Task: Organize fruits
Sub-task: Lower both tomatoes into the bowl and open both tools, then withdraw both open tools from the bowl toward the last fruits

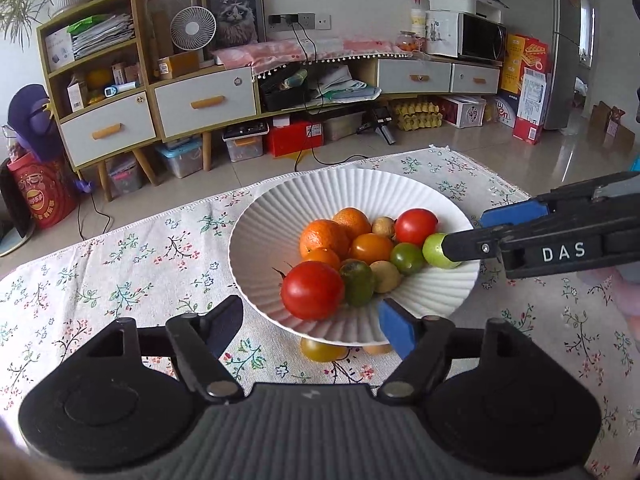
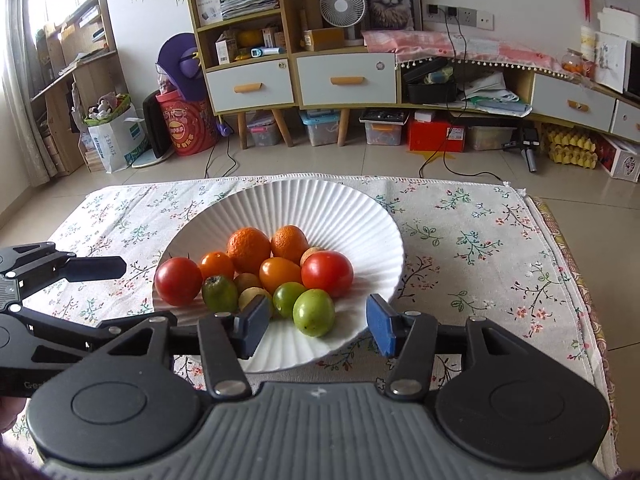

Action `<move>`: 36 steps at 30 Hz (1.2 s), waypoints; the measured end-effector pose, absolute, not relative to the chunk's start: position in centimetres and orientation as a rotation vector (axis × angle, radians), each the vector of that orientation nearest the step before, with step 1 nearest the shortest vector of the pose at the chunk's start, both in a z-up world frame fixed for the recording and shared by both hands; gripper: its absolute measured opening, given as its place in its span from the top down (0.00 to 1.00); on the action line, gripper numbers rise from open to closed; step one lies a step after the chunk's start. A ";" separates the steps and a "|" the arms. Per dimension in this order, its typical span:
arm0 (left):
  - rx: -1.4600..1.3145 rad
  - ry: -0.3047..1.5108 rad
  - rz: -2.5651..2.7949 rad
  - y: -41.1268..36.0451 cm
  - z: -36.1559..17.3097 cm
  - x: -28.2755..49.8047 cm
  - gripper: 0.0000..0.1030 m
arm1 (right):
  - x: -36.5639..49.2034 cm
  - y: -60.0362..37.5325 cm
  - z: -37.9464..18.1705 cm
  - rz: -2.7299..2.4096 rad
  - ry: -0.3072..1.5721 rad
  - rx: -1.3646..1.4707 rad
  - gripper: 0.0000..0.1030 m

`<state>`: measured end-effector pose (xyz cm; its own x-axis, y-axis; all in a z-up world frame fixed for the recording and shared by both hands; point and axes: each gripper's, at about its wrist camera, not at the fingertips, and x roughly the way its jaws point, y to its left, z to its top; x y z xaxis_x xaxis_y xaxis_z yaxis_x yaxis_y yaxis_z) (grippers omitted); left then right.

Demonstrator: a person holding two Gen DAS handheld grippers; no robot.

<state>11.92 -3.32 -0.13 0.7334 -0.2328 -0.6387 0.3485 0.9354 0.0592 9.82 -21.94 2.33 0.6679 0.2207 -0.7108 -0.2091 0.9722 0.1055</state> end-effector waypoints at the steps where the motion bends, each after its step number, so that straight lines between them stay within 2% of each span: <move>1: 0.177 0.678 -0.316 -3.2 -0.1 11.8 0.21 | 9.7 -22.0 2.5 0.244 0.801 0.019 0.48; 4: 0.176 0.681 -0.302 -2.9 0.0 11.4 0.16 | 9.3 -22.0 2.8 0.247 0.796 0.021 0.44; 9: 0.169 0.688 -0.292 -2.3 0.1 10.8 0.12 | 8.6 -21.7 3.1 0.253 0.798 0.016 0.41; 14: 0.155 0.720 -0.283 -2.0 -0.1 9.9 0.09 | 7.5 -21.8 3.4 0.260 0.797 0.029 0.36; 21: 0.149 0.735 -0.279 -1.7 -0.4 8.8 0.02 | 6.1 -21.6 3.6 0.263 0.786 0.033 0.25; 30: 0.153 0.756 -0.270 -0.7 -1.8 7.4 0.02 | 5.2 -20.8 2.1 0.242 0.804 0.005 0.06; 36: 0.141 0.738 -0.270 0.2 -3.7 7.6 0.02 | 4.7 -20.0 0.3 0.247 0.809 -0.046 0.04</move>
